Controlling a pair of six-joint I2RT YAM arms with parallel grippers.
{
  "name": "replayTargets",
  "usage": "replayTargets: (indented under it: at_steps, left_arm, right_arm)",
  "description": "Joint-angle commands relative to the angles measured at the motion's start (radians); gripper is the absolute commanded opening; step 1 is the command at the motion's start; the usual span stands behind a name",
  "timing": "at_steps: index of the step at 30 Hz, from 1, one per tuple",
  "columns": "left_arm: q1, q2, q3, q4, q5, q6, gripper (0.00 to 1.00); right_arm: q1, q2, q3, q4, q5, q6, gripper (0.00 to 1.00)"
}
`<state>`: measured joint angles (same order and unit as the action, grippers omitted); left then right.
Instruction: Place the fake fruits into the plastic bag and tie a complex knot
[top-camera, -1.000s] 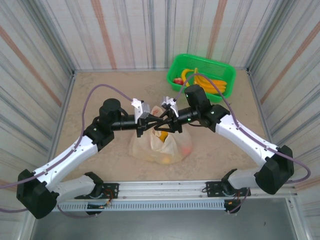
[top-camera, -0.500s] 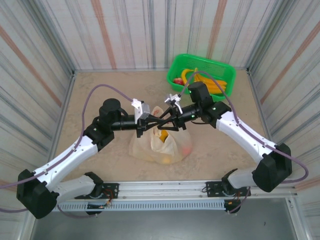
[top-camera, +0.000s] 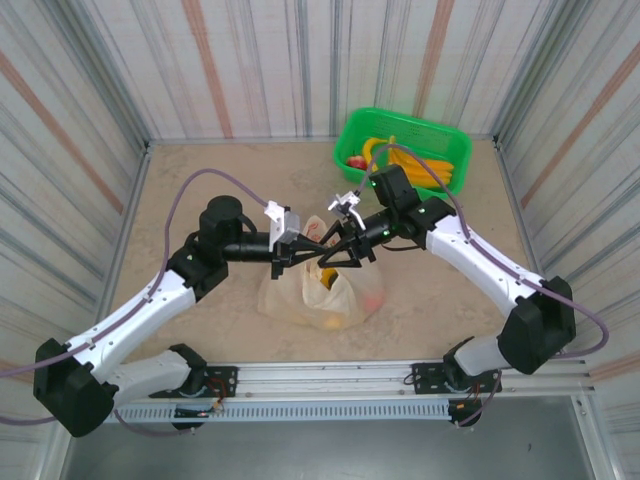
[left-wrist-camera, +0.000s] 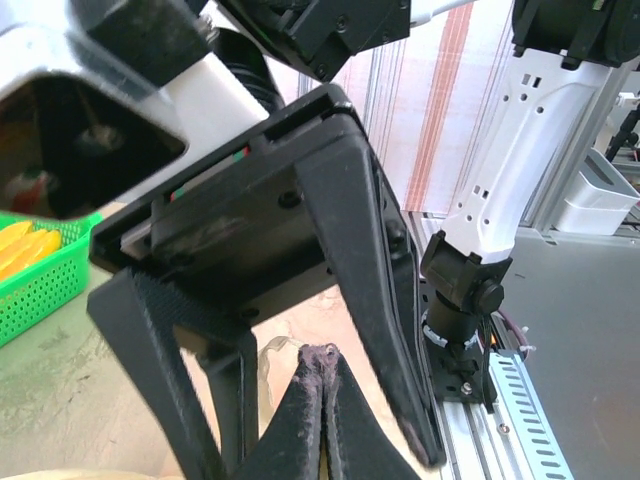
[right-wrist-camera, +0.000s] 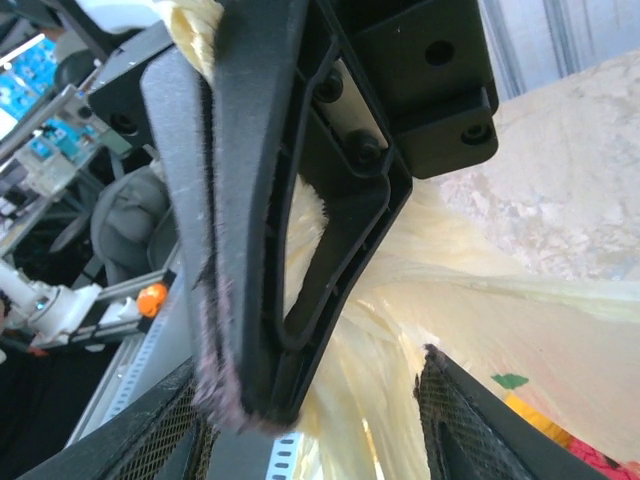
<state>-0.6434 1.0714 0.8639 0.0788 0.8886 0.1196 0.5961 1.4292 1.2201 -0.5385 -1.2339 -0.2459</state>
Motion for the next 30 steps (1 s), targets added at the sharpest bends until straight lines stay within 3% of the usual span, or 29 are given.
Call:
replayTargets:
  at_steps: [1, 9, 11, 15, 20, 24, 30]
  left_arm:
    - [0.003, -0.007, 0.028, 0.0, 0.039, 0.021, 0.0]
    - [0.005, -0.016, 0.024, -0.002, 0.036, 0.027, 0.0]
    - [0.007, -0.017, 0.021, -0.002, 0.035, 0.028, 0.0]
    - [0.009, -0.018, 0.015, 0.002, 0.021, 0.031, 0.0]
    - [0.013, -0.019, 0.016, -0.005, -0.013, 0.034, 0.0]
    - [0.013, -0.019, 0.023, -0.026, -0.07, 0.019, 0.0]
    - [0.014, -0.01, 0.045, -0.059, -0.114, -0.023, 0.0]
  right_arm:
    - [0.021, 0.041, 0.039, -0.08, 0.011, -0.052, 0.55]
    - [0.052, 0.101, 0.086, -0.143, 0.071, -0.075, 0.44]
    - [0.052, 0.086, 0.081, -0.139, 0.085, -0.067, 0.36]
    - [0.049, 0.039, 0.048, -0.101, 0.128, -0.035, 0.03]
    - [0.052, -0.042, 0.004, -0.042, 0.237, -0.012, 0.0]
    - [0.076, -0.156, -0.081, 0.105, 0.494, -0.009, 0.0]
    - [0.235, -0.291, -0.232, 0.361, 1.109, -0.185, 0.0]
